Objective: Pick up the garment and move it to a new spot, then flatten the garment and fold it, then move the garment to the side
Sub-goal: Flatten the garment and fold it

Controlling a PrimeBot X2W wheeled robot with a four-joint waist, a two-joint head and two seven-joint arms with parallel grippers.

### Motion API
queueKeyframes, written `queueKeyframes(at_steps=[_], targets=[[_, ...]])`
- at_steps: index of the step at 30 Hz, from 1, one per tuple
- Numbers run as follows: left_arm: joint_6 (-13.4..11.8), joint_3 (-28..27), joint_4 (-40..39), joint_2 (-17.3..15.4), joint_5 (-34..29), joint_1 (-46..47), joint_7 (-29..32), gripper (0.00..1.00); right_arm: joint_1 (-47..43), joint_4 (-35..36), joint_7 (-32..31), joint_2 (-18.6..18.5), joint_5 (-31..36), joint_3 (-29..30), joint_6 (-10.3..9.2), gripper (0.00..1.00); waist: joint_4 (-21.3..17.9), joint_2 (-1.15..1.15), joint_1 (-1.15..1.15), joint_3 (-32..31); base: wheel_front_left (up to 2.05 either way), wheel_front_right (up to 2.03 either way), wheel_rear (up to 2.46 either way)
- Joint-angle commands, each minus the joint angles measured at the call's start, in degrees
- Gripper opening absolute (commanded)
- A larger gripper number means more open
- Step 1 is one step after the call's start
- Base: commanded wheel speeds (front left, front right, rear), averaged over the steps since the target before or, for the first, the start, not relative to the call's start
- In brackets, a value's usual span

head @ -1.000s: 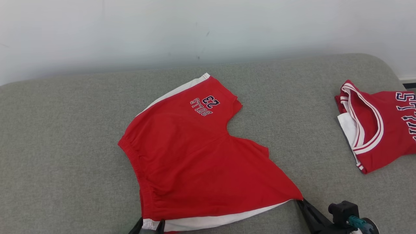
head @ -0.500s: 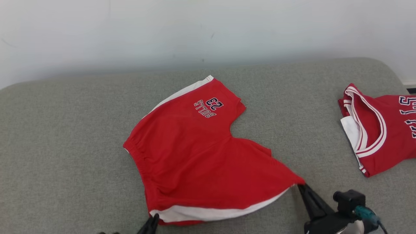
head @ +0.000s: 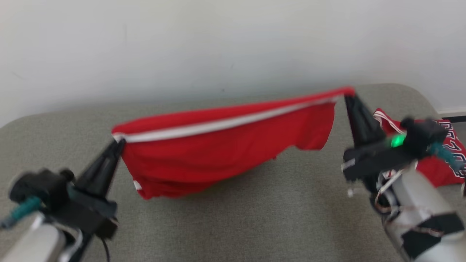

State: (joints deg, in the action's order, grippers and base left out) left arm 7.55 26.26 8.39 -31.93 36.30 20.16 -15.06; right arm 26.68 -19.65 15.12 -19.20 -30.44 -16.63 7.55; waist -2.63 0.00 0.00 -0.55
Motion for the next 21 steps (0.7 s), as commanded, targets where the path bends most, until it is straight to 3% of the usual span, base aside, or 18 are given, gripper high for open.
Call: queueKeyframes(at_steps=[1,6,12,21], targets=[[-0.16,0.90,0.64,-1.94,0.66,2.56,-0.14,0.00,2.90,0.40,-0.02,-0.96,-0.07,-0.38,-0.16,0.00,-0.57,0.00,0.00,-0.89,0.00,0.00,0.00],[-0.17,5.27,3.14,-7.78,2.62,15.50,2.69,0.00,13.83,-0.96,-0.02,-2.18,-0.77,-2.82,-0.16,0.00,-1.05,0.00,0.00,-1.43,0.00,0.00,0.00],[-0.16,10.55,6.09,-10.52,4.47,27.53,7.43,0.00,24.48,-6.58,-0.05,-3.20,-2.32,-7.05,-0.16,0.00,-1.40,0.00,0.00,0.70,0.00,0.00,0.00],[-0.27,15.04,14.57,-6.13,4.21,41.58,11.32,0.00,39.18,-16.77,-0.59,-4.78,-3.52,-11.33,-0.17,0.00,-0.79,0.00,0.00,12.87,0.00,0.00,0.00]])
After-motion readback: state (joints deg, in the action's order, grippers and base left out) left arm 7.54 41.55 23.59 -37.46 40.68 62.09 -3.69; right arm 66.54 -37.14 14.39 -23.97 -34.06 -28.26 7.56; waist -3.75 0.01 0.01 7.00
